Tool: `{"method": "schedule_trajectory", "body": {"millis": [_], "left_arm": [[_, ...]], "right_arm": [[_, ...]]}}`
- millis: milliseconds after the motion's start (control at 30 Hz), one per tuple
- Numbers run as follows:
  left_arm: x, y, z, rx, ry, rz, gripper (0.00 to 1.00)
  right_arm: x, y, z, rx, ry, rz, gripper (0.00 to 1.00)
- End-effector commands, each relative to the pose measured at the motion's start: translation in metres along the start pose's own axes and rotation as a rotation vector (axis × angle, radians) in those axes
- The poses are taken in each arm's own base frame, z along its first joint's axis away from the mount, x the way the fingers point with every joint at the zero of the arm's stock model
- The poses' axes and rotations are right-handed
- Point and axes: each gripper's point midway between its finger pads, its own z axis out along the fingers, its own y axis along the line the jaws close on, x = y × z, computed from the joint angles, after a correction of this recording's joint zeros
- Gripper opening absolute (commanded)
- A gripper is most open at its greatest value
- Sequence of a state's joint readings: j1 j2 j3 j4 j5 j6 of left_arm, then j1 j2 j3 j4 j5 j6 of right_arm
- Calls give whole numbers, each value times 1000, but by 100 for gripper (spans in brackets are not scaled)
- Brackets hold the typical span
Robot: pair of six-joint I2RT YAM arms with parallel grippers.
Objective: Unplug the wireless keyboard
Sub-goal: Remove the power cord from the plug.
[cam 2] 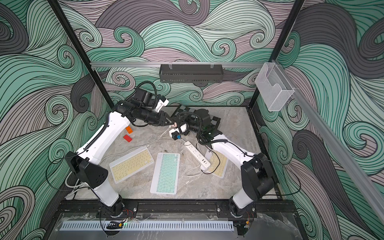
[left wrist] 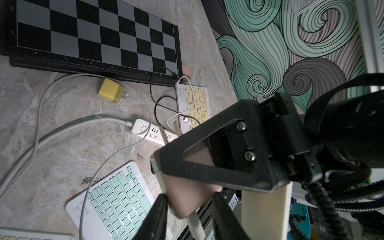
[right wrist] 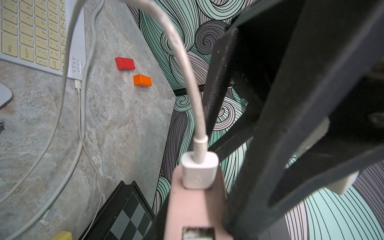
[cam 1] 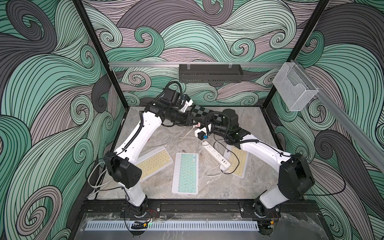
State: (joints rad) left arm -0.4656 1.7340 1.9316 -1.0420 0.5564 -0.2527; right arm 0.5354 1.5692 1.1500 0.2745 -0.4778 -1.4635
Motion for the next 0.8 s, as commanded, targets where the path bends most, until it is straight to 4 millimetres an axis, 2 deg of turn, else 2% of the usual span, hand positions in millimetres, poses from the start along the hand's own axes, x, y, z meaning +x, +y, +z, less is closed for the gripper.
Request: {"method": "schedule_trajectory", "body": {"millis": [0, 167, 400, 467, 567, 767], "left_arm": [[15, 8, 2, -110, 72, 62, 36], [20, 10, 3, -169, 99, 93, 34], [28, -1, 14, -149, 138, 113, 33], [29, 4, 18, -167, 149, 110, 26], [27, 5, 21, -170, 145, 106, 19], [19, 6, 27, -173, 129, 86, 0]], "right_arm": [[-3, -3, 1, -2, -4, -33, 0], [-1, -3, 2, -5, 7, -37, 0], [-1, -2, 3, -5, 4, -31, 0], [-2, -2, 3, -5, 0, -32, 0], [-5, -2, 3, -5, -1, -38, 0], [-5, 11, 13, -37, 32, -92, 0]]}}
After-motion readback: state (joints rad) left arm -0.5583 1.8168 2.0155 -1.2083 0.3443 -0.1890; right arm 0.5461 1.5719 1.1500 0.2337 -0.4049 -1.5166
